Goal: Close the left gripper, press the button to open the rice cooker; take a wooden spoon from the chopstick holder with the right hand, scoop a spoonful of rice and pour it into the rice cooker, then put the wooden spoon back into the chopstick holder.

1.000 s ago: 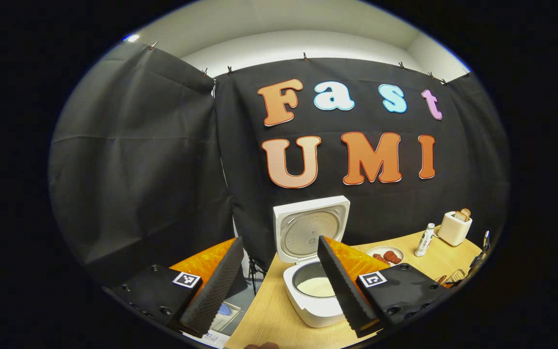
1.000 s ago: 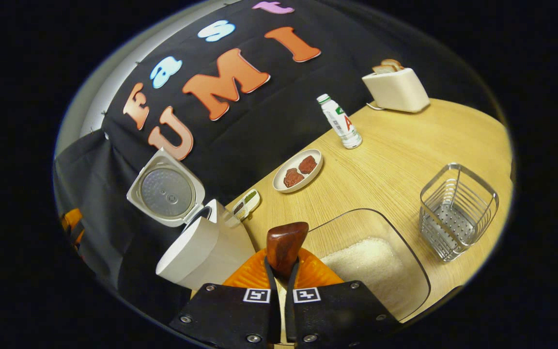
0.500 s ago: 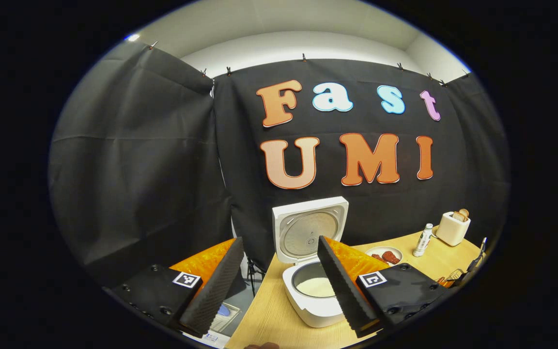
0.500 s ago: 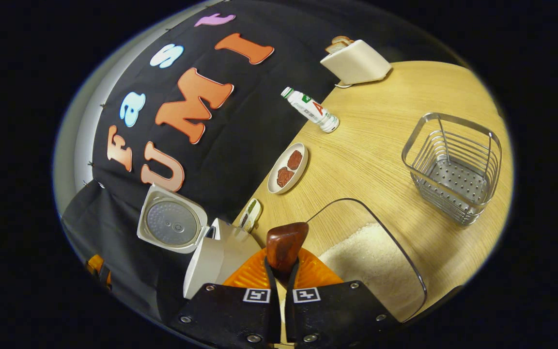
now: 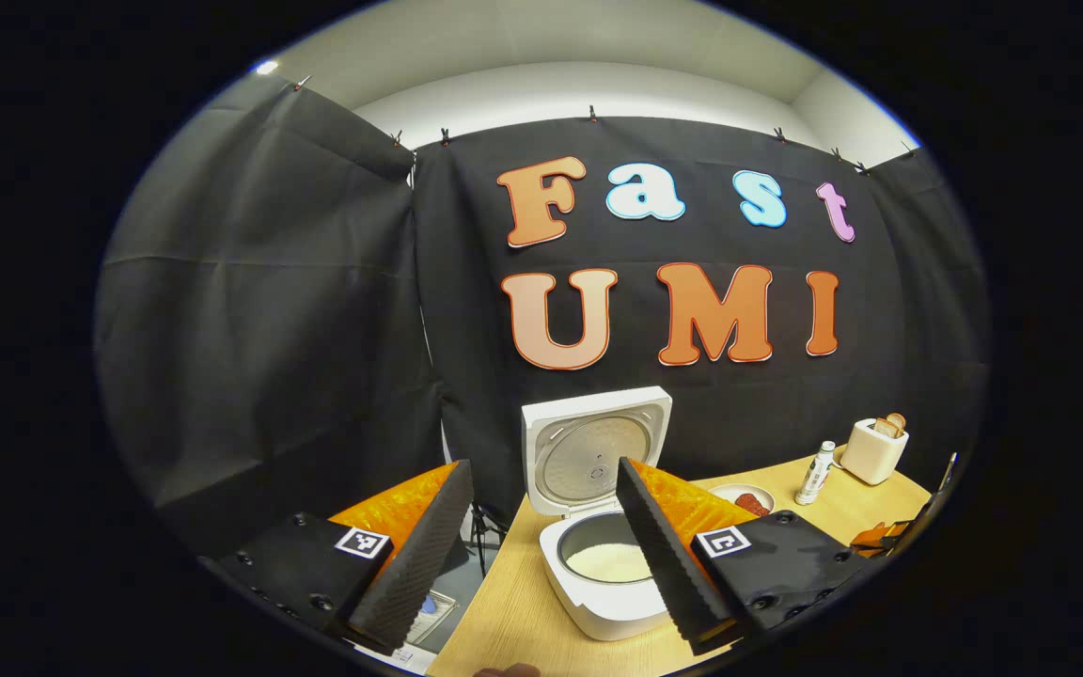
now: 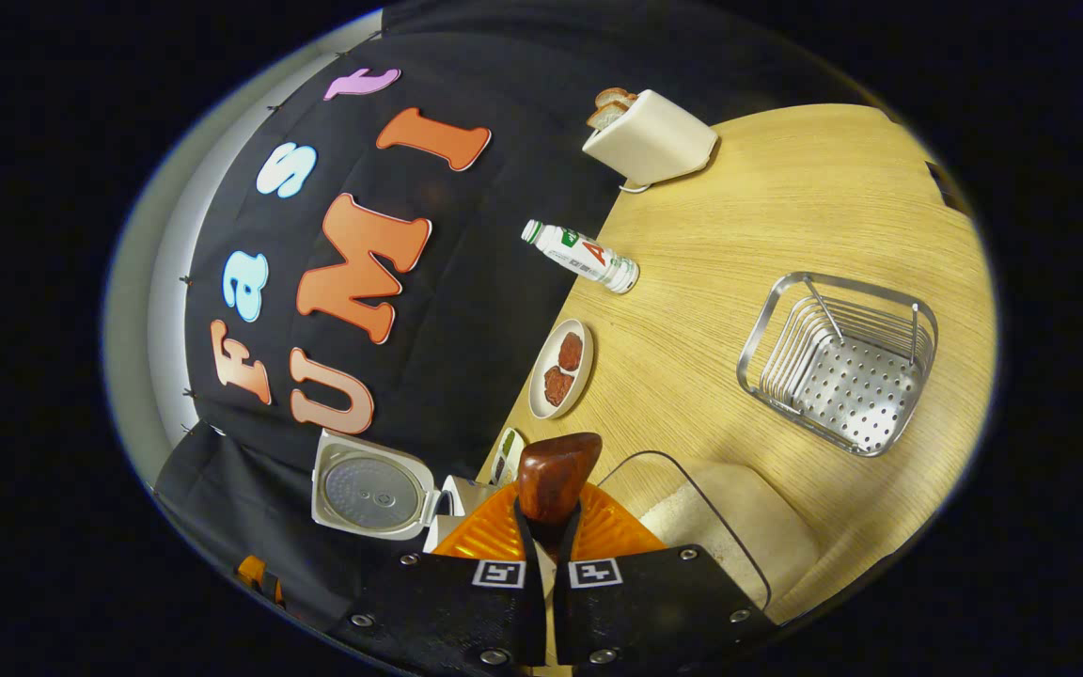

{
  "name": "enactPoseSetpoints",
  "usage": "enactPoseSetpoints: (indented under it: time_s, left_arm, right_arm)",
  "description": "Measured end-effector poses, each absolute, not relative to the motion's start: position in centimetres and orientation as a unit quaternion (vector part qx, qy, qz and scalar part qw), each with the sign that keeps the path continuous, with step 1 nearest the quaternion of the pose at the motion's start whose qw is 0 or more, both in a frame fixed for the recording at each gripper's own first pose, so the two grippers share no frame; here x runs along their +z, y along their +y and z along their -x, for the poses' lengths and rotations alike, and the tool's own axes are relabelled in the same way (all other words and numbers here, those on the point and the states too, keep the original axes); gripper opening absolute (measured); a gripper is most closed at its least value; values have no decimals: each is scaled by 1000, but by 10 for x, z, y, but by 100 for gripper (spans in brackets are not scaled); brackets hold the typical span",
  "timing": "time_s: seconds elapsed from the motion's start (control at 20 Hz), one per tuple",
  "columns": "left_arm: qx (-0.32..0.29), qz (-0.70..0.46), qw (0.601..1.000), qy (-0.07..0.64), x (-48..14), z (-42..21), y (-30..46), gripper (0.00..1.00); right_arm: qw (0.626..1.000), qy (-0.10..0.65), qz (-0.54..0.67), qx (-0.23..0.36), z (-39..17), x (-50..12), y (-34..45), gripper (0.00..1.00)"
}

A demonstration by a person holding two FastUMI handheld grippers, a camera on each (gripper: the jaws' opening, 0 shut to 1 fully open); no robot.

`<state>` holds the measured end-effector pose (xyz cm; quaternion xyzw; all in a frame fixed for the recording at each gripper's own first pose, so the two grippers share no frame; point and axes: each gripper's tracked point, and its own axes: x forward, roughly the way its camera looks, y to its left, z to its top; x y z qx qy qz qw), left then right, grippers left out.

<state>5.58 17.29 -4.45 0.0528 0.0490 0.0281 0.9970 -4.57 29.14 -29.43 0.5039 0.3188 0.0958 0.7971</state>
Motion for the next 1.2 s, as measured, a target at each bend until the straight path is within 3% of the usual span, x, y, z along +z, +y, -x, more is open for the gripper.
enactPoseSetpoints:
  time_s: [0.5, 1.2]
  left_arm:
    - [25, -40, 998, 45, -44, -71, 177, 100]
    - [7, -32, 998, 45, -44, -89, 188, 100]
  right_arm:
    - [768, 335, -539, 88, 41, -255, 304, 2]
    - [737, 323, -577, 140, -1, -185, 380, 3]
